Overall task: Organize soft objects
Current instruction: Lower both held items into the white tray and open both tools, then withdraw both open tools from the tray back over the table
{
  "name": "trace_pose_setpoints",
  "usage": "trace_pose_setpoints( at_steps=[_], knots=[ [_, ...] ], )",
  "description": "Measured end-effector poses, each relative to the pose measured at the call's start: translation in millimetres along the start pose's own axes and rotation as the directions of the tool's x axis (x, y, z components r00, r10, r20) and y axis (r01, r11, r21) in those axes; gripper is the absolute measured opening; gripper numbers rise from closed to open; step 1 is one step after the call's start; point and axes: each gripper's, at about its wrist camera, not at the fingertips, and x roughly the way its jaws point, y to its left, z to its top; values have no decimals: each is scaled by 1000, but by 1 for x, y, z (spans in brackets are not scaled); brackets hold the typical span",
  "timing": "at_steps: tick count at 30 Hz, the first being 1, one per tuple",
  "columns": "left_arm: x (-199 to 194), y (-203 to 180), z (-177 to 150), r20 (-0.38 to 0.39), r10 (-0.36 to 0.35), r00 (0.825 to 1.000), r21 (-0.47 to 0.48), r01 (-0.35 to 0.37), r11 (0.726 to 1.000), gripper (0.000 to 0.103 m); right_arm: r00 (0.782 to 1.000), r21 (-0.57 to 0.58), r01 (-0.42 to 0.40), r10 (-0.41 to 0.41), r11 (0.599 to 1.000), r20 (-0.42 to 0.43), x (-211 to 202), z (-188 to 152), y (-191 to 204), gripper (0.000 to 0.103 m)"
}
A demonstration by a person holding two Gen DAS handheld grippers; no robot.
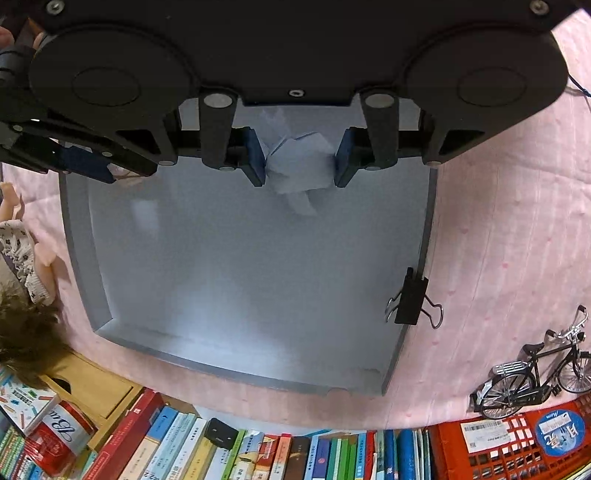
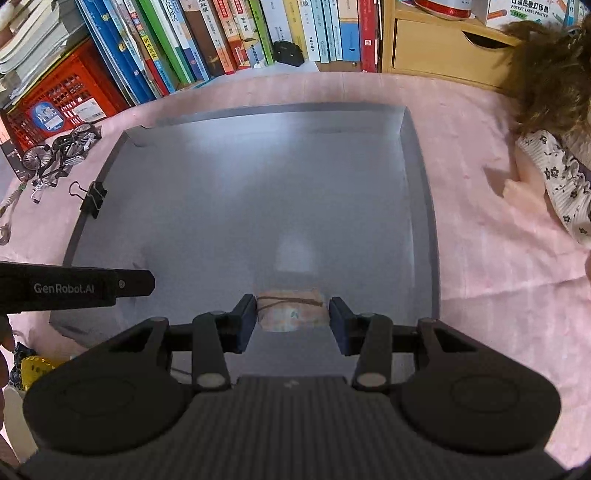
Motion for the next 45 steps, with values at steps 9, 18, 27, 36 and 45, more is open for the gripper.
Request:
trace_pose_setpoints(
  at_steps=[9, 18, 27, 36, 45],
  knots=[
    [-14, 1, -2, 42, -2, 999, -14, 2, 1000, 69, 1000, 15, 6, -7, 1000, 20, -4, -1, -1, 70],
    [-59, 5, -21, 118, -17, 993, -17, 19, 1000, 73, 994, -15, 13, -11, 1000, 107, -44, -10, 2, 79],
    [-108, 5, -61, 214, -59, 975, 41, 52, 998, 76, 973, -59, 26, -12, 998, 229, -94, -30, 3, 85],
    [-133, 3, -105, 305, -95, 948, 124, 59, 991, 76, 942, -126, 26, 18, 992, 334, -132, -72, 7, 87],
    [-153, 5, -150, 411, -138, 901, 162, 77, 984, 81, 892, -187, 27, 61, 982, 448, -160, -111, 17, 89]
  ],
)
